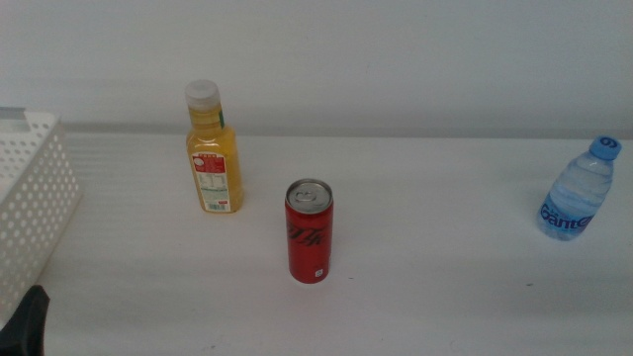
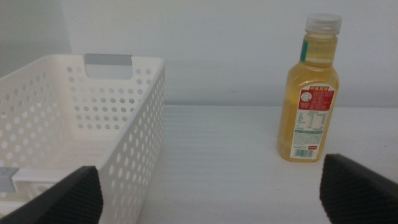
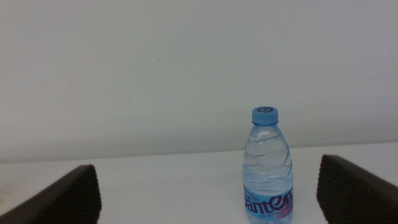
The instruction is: Use arms to grab the bottles and put them into the dustbin to the left of the table.
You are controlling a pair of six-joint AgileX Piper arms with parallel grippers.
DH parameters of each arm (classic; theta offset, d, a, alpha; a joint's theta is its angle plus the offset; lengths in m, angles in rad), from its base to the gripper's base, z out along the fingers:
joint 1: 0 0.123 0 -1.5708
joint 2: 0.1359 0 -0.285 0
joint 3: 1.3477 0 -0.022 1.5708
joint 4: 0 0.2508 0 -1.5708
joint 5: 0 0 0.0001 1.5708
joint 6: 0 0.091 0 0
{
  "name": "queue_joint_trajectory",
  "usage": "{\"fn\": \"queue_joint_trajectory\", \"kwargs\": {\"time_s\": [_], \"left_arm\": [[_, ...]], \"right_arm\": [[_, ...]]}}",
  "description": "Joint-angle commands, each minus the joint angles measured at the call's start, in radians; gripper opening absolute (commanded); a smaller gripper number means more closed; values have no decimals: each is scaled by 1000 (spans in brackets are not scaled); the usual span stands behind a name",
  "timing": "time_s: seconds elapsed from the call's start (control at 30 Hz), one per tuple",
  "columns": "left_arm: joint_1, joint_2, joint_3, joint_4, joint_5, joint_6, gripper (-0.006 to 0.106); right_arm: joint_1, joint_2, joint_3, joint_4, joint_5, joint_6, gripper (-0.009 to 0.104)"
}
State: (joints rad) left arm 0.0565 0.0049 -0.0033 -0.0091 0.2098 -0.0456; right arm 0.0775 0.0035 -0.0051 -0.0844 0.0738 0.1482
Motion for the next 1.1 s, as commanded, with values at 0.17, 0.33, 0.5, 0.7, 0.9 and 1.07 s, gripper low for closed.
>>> {"fn": "queue_joint_trajectory", "kwargs": {"time_s": [0.17, 0.33, 0.5, 0.7, 0.9, 1.07], "left_arm": [[-109, 119, 38, 9, -210, -5, 94], [-279, 384, 38, 9, -488, -5, 94], [-472, 697, 38, -49, -694, -9, 94], [-718, 1043, 38, -181, -947, 18, 94], [-888, 1306, 38, -283, -1217, 30, 94], [-910, 1468, 37, -277, -1396, 13, 94]], "right_arm": [[-8, -39, 44, -6, -8, -6, 93], [-8, -39, 44, -6, -8, -6, 93], [-8, -39, 44, -6, -8, -6, 93], [-8, -39, 44, -6, -8, -6, 93], [-8, -39, 44, -6, -8, -6, 93], [-8, -39, 44, -6, -8, -6, 93]]}}
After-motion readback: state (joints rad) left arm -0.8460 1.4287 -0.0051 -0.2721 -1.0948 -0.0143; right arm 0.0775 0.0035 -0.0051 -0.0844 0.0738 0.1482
